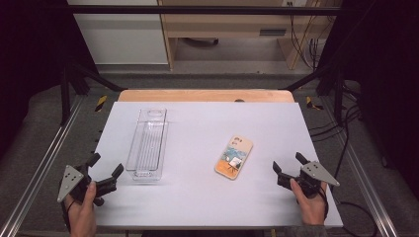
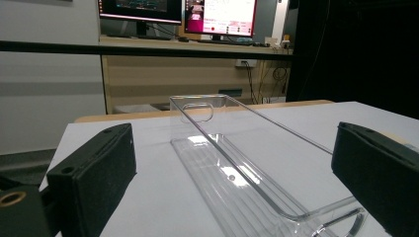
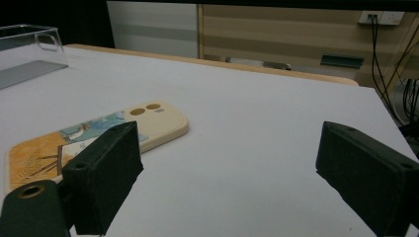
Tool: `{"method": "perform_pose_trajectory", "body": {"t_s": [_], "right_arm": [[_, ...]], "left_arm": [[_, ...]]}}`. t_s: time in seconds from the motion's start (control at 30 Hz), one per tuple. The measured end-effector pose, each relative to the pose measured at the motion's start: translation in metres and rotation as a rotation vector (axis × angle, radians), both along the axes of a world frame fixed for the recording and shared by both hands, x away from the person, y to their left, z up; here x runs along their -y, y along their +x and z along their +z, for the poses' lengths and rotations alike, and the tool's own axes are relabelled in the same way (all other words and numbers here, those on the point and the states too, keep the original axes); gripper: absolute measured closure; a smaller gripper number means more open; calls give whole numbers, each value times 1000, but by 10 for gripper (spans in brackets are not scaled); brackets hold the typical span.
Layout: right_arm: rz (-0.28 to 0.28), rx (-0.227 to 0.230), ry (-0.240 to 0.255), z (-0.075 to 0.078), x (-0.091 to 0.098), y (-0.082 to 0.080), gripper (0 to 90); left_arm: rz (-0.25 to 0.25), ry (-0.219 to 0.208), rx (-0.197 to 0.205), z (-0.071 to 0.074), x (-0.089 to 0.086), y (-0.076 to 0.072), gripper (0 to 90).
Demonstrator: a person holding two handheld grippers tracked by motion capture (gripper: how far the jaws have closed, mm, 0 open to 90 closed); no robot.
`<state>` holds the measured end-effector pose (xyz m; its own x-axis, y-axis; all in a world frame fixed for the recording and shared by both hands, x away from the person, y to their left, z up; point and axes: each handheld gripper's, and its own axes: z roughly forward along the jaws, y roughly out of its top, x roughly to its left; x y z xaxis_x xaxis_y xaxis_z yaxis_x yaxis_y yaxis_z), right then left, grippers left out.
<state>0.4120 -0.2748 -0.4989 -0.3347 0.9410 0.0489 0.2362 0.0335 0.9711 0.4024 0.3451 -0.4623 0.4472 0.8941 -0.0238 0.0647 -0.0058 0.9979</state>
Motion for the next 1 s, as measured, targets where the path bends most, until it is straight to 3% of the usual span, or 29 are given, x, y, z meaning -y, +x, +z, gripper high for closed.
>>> {"method": "perform_pose_trajectory", "body": {"t_s": [0.63, 0.8, 1.0], "right_arm": [[35, -20, 5, -1, -7, 0, 105], [50, -21, -3, 0, -10, 1, 107], [71, -28, -17, 4, -16, 3, 85]], "left_arm": [[-15, 23, 13, 0, 3, 0, 30], [-32, 52, 17, 2, 4, 1, 30], [-34, 46, 14, 1, 5, 0, 29]]}}
